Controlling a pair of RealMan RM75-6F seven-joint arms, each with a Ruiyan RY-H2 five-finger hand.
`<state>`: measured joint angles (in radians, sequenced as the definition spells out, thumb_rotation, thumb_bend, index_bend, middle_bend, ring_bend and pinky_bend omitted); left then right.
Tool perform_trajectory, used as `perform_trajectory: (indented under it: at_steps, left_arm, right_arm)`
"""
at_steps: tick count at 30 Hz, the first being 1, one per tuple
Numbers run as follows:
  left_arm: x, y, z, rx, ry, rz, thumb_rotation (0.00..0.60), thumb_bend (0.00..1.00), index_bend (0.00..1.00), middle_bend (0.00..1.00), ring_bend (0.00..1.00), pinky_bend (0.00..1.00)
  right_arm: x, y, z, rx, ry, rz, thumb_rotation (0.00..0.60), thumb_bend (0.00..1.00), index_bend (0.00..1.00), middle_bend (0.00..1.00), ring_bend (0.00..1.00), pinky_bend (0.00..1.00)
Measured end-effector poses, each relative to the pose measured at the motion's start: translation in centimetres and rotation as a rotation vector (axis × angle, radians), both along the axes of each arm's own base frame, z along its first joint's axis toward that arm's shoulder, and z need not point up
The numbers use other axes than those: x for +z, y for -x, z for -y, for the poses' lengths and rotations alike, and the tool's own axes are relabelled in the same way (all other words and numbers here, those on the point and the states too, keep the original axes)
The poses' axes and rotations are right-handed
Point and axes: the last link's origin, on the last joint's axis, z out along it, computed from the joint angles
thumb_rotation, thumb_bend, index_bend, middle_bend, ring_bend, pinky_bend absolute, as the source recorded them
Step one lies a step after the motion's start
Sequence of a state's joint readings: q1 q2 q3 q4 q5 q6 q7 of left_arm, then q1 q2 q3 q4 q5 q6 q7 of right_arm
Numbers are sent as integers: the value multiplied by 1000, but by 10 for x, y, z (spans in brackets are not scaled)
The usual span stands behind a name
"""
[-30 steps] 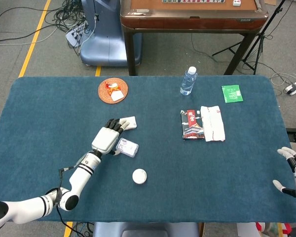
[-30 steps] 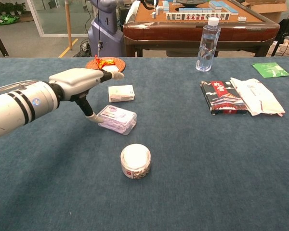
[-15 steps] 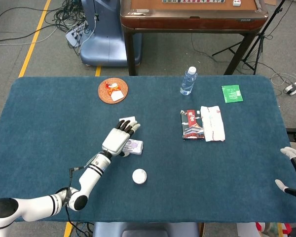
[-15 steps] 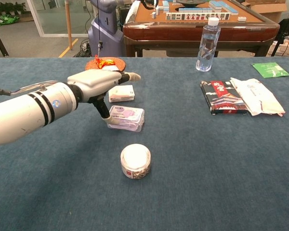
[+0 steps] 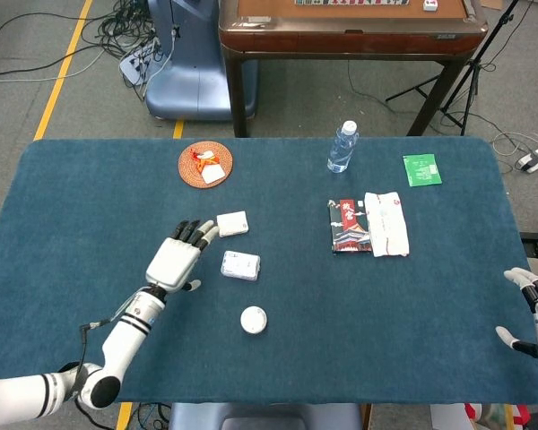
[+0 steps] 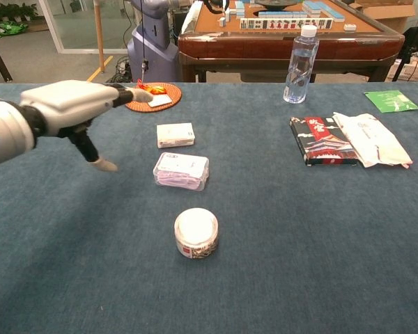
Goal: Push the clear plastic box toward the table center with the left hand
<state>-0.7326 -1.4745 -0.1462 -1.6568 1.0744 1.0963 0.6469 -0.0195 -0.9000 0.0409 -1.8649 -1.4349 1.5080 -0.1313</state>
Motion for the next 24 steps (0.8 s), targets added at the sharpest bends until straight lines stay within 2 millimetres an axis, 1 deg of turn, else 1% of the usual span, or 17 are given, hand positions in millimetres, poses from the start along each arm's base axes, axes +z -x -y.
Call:
perform_trajectory:
  at_steps: [7, 10, 16, 19, 24]
  left_arm:
    - [53, 47, 35, 111, -91, -74, 600, 14, 0, 0, 0, 80]
    - [71, 65, 50, 160, -142, -98, 600, 13, 0, 0, 0, 84]
    - [98, 103, 87, 270, -213, -124, 600, 13, 0, 0, 0, 85]
    - [107, 118, 104, 320, -232, -107, 600, 14, 0, 0, 0, 85]
    - [118, 132, 124, 340, -270, -65, 600, 14, 0, 0, 0, 85]
  right_arm:
    - [-3, 2, 3, -16, -2, -10, 600, 0, 219, 230, 214, 321]
    - [-3, 3, 4, -22, -2, -14, 600, 0, 219, 230, 214, 321]
    - [-5, 3, 4, -27, -4, -21, 600, 0, 219, 230, 214, 321]
    - [-6, 3, 5, -30, -4, -26, 600, 0, 219, 230, 214, 321]
    - [-8, 4, 6, -36, -11, -34, 600, 0, 218, 230, 214, 321]
